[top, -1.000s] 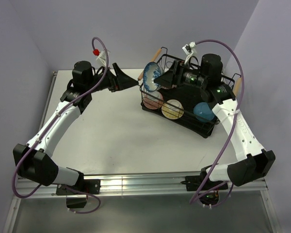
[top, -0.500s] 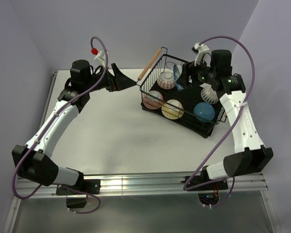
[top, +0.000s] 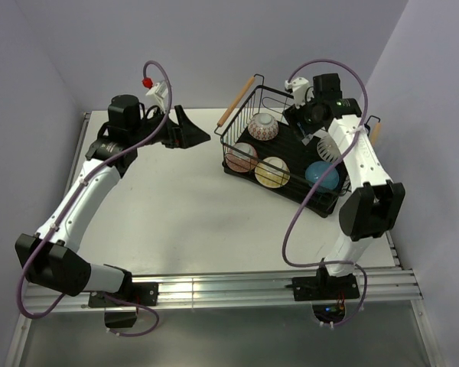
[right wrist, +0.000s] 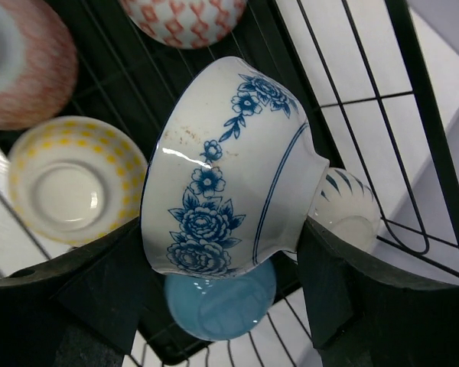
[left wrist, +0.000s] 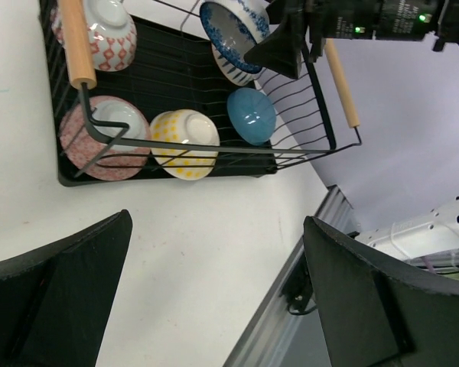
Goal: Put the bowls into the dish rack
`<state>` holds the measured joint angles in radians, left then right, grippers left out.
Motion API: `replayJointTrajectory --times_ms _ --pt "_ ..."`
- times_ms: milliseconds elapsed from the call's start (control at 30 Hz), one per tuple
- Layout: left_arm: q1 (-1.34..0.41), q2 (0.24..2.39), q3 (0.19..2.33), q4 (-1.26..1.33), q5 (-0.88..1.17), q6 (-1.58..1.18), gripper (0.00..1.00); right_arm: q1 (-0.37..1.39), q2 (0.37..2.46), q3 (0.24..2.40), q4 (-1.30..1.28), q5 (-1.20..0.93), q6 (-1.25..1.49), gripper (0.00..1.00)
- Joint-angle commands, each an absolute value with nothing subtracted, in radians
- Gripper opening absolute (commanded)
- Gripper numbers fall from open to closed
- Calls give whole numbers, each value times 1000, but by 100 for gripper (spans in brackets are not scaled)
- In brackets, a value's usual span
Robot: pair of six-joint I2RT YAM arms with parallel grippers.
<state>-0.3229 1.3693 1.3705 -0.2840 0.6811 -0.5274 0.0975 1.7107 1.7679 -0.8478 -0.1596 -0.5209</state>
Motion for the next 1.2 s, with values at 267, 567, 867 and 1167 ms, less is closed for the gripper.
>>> replayJointTrajectory --times_ms 267,567,867,1167 --pt "-290 1324 1399 -307 664 -453 99 127 1830 1820 -743 47 -728 0" --pt "-275 1315 1351 -298 683 -463 100 166 1893 1778 -624 143 -864 0" --pt "-264 1330 1356 -304 684 -460 100 184 1957 1770 -557 195 -926 0" --pt "-256 1347 1344 -288 695 -472 99 193 2012 1776 -526 219 -937 0"
